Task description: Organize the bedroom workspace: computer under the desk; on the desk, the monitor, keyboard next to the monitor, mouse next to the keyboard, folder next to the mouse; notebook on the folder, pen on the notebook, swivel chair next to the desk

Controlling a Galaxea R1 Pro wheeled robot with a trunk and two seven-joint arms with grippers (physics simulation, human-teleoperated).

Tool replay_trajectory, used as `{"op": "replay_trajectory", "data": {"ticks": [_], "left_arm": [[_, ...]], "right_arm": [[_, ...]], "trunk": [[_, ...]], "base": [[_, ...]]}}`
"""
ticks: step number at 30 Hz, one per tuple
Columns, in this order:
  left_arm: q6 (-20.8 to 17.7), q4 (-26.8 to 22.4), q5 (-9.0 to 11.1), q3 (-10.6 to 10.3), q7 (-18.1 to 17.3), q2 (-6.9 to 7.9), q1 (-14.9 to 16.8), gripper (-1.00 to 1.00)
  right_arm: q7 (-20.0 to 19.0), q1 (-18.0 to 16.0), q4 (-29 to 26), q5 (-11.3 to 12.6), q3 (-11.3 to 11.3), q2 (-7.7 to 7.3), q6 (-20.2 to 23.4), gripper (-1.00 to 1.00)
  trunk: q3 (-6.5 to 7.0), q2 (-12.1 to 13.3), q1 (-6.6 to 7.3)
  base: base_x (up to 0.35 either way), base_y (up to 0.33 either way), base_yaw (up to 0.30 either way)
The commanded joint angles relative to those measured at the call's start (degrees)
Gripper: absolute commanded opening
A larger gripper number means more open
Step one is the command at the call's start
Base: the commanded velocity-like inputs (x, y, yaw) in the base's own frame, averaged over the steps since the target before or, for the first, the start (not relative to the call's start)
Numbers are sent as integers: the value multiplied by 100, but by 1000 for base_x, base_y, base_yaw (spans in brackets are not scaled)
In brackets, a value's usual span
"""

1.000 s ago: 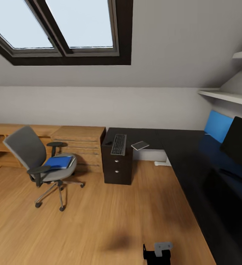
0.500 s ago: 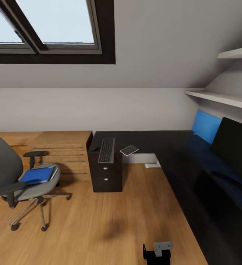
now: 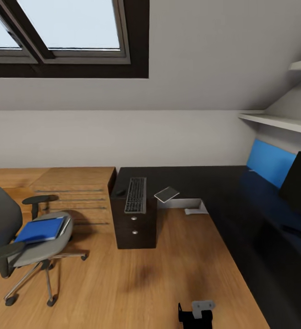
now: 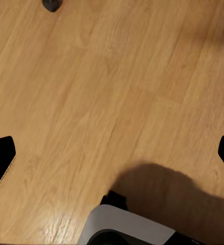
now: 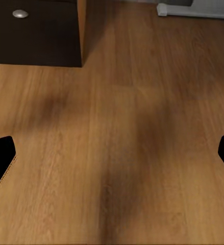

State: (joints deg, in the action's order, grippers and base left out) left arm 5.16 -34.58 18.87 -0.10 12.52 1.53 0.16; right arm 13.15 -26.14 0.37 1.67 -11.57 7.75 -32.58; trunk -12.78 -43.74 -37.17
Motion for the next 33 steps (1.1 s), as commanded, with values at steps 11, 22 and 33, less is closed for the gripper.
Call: {"op": "replay_trajectory", "data": {"ticks": [11,22,33], "left_arm": [[20,-3,55,-17,14,-4,2,100],[28,-4,55,-115,14,-4,2,100],[36,-5,55,-154,9,-11,2,100]], "right_arm": [[36,-5,15,14,-47,-4,-11,100],[39,-5,50,9,-39,-19,-3,100],[34,-4,51,17,-39,-19,-13,100]], "trunk": [[-7,-5,-4],[-7,-5,-4],[-7,-5,-4]], "base": [[315,201,0],[319,130,0],[310,140,0]]}}
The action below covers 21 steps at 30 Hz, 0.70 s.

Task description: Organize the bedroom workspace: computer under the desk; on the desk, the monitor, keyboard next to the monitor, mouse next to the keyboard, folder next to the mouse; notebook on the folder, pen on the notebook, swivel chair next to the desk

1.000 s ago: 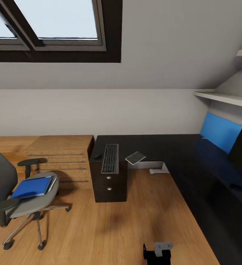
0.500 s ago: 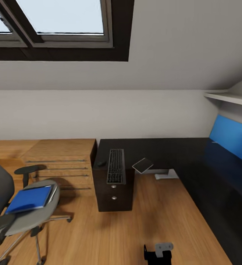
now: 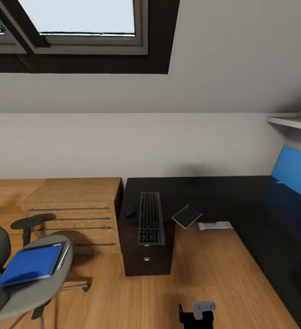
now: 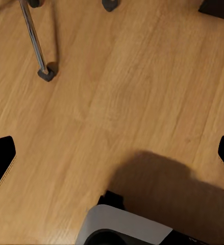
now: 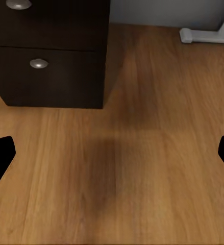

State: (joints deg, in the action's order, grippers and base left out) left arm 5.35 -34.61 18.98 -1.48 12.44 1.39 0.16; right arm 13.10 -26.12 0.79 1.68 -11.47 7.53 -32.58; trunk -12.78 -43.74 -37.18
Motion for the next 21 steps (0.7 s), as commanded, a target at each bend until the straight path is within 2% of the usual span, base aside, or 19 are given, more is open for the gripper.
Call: {"op": "replay_trajectory", "data": {"ticks": [1,5,10,12,14,15,21], "left_arm": [[19,-2,45,-18,14,2,2,100],[17,-2,45,-19,10,2,2,100],[11,-2,45,-19,-3,2,2,100],[9,-229,51,-17,-25,-6,2,100],[5,-404,52,-59,-24,-7,2,100],[9,-620,59,-299,-9,1,2,100],[10,-672,58,-332,7,9,2,100]], "right_arm": [[37,-6,9,16,-49,3,-13,100],[35,-5,9,13,-49,3,-12,100],[35,-7,9,8,-49,3,-13,100],[37,-7,9,16,-49,3,-11,100],[37,-7,9,16,-49,3,-11,100],[36,-5,9,23,-53,7,-11,100],[35,-7,9,25,-57,19,-11,100]], "trunk": [[-7,-5,-4],[-7,-5,-4],[-7,-5,-4],[-7,-5,-4],[-7,-5,-4],[-25,-46,-26],[-140,-286,-158]], "base": [[272,231,0],[258,225,0],[59,47,0],[1,1,0],[0,0,0],[0,0,0],[0,0,-32]]}}
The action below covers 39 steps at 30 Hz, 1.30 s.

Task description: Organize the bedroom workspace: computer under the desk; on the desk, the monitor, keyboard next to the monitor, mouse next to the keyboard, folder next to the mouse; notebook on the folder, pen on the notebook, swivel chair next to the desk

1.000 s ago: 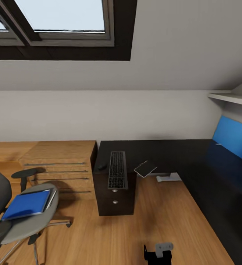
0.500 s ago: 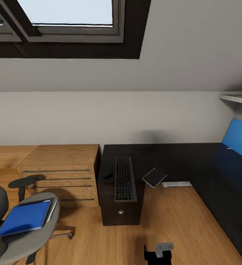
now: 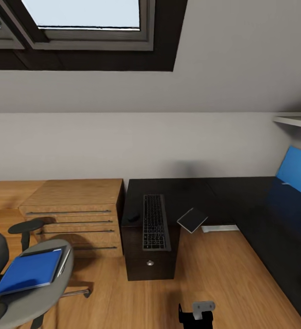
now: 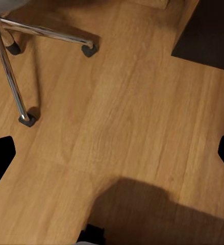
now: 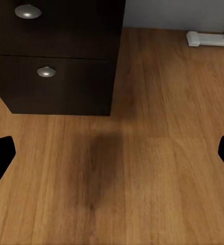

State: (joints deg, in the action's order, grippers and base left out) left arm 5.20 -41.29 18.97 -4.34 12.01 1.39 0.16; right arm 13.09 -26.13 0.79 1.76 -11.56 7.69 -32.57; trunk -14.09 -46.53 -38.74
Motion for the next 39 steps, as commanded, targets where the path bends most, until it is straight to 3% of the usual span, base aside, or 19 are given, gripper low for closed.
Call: {"op": "replay_trajectory", "data": {"ticks": [1,39], "left_arm": [[23,-6,57,-46,51,10,2,100],[-19,21,60,-68,64,-2,2,100]], "right_arm": [[36,-6,8,17,-48,3,-13,100],[33,-6,8,9,-48,-4,-13,100]], "trunk": [[-30,-48,-24],[-732,-1572,-858]], "base": [[0,0,-101],[0,0,-15]]}}
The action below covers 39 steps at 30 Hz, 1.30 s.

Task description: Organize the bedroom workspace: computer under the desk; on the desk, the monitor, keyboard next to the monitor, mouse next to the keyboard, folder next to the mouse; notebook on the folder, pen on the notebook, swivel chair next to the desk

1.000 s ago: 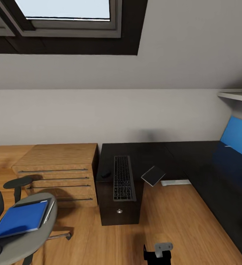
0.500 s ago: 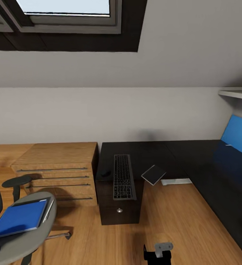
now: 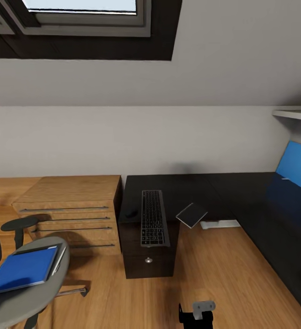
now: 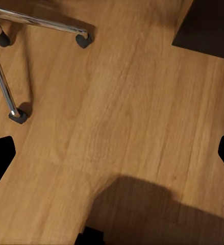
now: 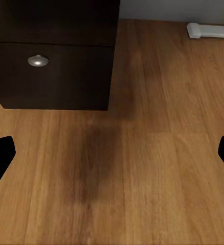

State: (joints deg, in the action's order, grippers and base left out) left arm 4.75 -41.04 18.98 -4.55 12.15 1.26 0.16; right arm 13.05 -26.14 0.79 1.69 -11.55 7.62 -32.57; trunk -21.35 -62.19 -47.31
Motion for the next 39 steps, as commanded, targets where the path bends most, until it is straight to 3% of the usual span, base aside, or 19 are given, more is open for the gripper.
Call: {"op": "replay_trajectory", "data": {"ticks": [1,26,39], "left_arm": [[24,-3,60,-47,50,9,2,100],[17,-1,74,-38,52,-48,2,100],[40,146,62,-37,35,-32,2,100]], "right_arm": [[37,-5,8,18,-49,3,-13,100],[46,-5,-6,41,-37,-6,-12,100],[40,-5,-2,34,-40,-6,-13,100]], "trunk": [[-24,-46,-23],[-473,-1048,-572],[-473,-1048,-572]], "base": [[0,0,0],[-46,15,0],[-56,110,0]]}}
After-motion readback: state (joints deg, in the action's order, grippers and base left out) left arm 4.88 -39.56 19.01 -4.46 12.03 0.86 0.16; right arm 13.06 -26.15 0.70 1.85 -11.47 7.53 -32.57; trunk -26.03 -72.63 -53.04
